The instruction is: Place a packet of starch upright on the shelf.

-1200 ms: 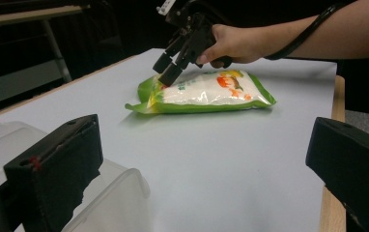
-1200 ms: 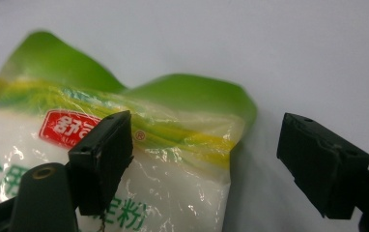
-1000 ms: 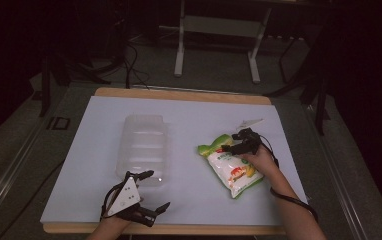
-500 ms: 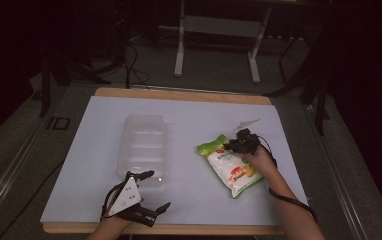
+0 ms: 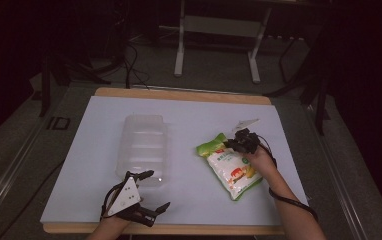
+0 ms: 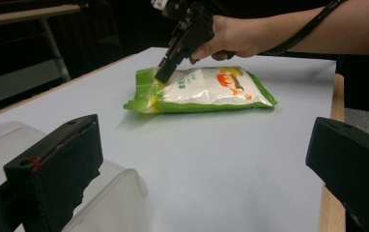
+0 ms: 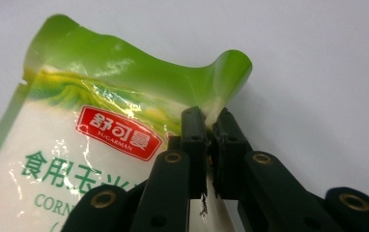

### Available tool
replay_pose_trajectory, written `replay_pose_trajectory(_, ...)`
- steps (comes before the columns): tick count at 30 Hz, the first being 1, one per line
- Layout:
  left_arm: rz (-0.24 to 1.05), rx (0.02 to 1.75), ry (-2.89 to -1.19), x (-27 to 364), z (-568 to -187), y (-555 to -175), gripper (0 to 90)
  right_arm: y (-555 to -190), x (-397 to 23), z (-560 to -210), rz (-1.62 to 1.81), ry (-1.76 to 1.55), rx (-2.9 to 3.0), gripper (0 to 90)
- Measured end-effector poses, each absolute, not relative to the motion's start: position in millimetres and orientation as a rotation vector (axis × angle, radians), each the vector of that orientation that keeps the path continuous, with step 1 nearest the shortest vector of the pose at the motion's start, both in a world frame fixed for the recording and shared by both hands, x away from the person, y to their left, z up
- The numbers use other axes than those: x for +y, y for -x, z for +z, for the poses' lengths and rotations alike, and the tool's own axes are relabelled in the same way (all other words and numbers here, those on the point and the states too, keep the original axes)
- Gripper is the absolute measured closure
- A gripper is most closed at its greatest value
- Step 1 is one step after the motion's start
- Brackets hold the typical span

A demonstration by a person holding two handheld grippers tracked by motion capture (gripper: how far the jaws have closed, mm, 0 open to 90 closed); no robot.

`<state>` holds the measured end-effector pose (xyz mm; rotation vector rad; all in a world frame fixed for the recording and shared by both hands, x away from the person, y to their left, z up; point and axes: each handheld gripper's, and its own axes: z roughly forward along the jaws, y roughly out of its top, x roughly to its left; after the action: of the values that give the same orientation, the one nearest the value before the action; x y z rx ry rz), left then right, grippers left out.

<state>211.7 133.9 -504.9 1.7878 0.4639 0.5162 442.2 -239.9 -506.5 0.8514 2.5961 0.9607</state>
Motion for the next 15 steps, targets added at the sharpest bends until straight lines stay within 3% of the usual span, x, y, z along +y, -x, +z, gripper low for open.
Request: replay_pose_trajectory(15, 0.514, 0.463, -1.789, 133.0, -504.9, -211.3, 0.0, -409.4, -255.2, -464.9, 1.229, -0.783, 2.46, 86.1)
